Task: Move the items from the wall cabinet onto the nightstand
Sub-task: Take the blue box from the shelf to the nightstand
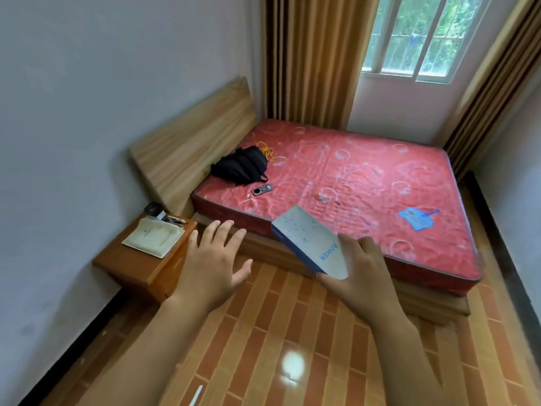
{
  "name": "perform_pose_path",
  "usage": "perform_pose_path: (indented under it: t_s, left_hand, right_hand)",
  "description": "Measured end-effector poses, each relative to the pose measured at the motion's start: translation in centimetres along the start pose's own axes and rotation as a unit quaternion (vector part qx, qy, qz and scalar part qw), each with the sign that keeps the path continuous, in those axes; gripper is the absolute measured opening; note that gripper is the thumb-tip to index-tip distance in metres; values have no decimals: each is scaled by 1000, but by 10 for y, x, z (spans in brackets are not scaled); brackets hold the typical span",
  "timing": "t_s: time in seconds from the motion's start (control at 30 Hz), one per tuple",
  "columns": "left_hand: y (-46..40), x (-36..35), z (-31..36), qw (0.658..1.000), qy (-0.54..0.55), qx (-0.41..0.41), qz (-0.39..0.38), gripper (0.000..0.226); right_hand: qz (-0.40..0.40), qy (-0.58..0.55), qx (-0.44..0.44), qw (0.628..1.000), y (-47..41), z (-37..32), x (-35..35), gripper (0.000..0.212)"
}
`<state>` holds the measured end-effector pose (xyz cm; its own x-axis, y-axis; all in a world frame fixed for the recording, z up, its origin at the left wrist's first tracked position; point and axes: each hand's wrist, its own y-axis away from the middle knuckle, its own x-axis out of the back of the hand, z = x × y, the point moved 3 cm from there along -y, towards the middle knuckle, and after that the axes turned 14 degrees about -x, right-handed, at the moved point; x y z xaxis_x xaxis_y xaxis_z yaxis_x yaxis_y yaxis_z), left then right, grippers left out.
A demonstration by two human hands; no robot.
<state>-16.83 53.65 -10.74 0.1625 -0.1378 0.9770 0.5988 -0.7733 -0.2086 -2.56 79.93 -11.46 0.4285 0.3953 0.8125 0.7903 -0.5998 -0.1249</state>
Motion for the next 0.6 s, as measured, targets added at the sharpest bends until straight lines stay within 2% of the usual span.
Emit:
perform_pose_path:
  t_s: [0.2,0.43,0.6]
  left_hand:
    - [-7,-11,-54,998,-12,60,4,63]
    - [14,-18,-137,990,-20,141,-2,62]
    - [27,-33,-204,991,4,136,13,58]
  right_hand:
    - [-53,-3,67,996,-73,-34,-43,80]
    - [-103,21,147,984,-124,-105,-108,81]
    - [-120,5,174,977,-148,-172,-162,81]
